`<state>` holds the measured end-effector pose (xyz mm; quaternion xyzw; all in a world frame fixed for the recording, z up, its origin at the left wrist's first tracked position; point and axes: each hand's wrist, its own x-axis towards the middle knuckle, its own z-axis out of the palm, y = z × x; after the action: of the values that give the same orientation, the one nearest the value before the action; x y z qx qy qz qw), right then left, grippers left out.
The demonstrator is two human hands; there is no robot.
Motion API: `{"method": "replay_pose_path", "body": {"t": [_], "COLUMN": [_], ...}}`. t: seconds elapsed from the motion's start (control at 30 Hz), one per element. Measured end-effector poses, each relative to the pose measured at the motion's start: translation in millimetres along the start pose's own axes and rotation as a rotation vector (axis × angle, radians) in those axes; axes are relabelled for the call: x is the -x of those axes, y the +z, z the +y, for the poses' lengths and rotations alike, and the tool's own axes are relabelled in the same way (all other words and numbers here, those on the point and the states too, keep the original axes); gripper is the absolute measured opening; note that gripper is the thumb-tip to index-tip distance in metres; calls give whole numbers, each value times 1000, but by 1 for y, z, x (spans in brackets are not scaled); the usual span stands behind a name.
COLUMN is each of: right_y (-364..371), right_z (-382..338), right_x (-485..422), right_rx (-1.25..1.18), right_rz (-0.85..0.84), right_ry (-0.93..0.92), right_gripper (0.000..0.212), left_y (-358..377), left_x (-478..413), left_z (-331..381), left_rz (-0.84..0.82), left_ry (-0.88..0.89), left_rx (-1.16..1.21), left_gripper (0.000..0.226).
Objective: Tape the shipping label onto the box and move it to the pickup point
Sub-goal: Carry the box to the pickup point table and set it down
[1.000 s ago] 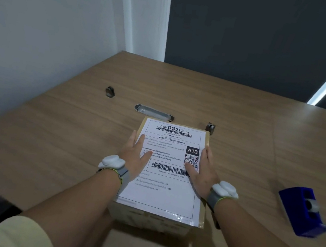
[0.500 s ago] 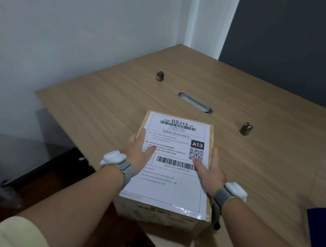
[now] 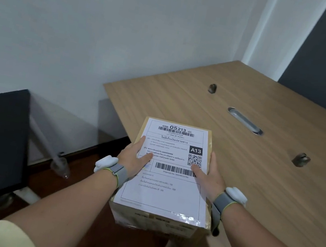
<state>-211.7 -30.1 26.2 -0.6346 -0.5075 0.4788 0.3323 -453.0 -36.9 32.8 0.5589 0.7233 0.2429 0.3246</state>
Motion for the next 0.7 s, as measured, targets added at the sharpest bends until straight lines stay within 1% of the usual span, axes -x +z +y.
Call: {"method": "replay_pose_path", "body": {"t": [0.13, 0.17, 0.23, 0.27, 0.4, 0.53, 0.57, 0.67, 0.7], "right_y": [50, 53, 81, 83, 143, 204, 209, 268, 287], "right_z": [-28, -33, -53, -57, -102, -139, -142, -164, -171], "right_x": [0, 0, 5, 5, 21, 38, 38, 56, 63], "right_rx": [45, 42, 39, 46, 51, 24, 28, 39, 47], "right_rz": [-117, -116, -173, -186, -287, -378, -382, -460, -484], "right_ry": [-65, -86, -136, -145, -218, -256, -258, -298, -317], "right_gripper": [85, 83, 78, 78, 68, 70, 72, 79, 78], "left_y": [-42, -47, -74, -81, -145, -202, -207, -256, -271], "left_x": [14, 15, 23, 24, 43, 69, 71, 97, 106], "left_z": [-38, -40, -58, -56, -89, -128, -129, -164, -177], "left_rz": [88, 92, 143, 153, 272, 356, 356, 411, 434], "left_ry": [-70, -70, -83, -83, -138, -185, -188, -237, -259], "left_rx": [-12, -5, -8, -17, -15, 18, 17, -8, -12], "left_gripper": [69, 69, 68, 68, 67, 66, 66, 66, 66]}}
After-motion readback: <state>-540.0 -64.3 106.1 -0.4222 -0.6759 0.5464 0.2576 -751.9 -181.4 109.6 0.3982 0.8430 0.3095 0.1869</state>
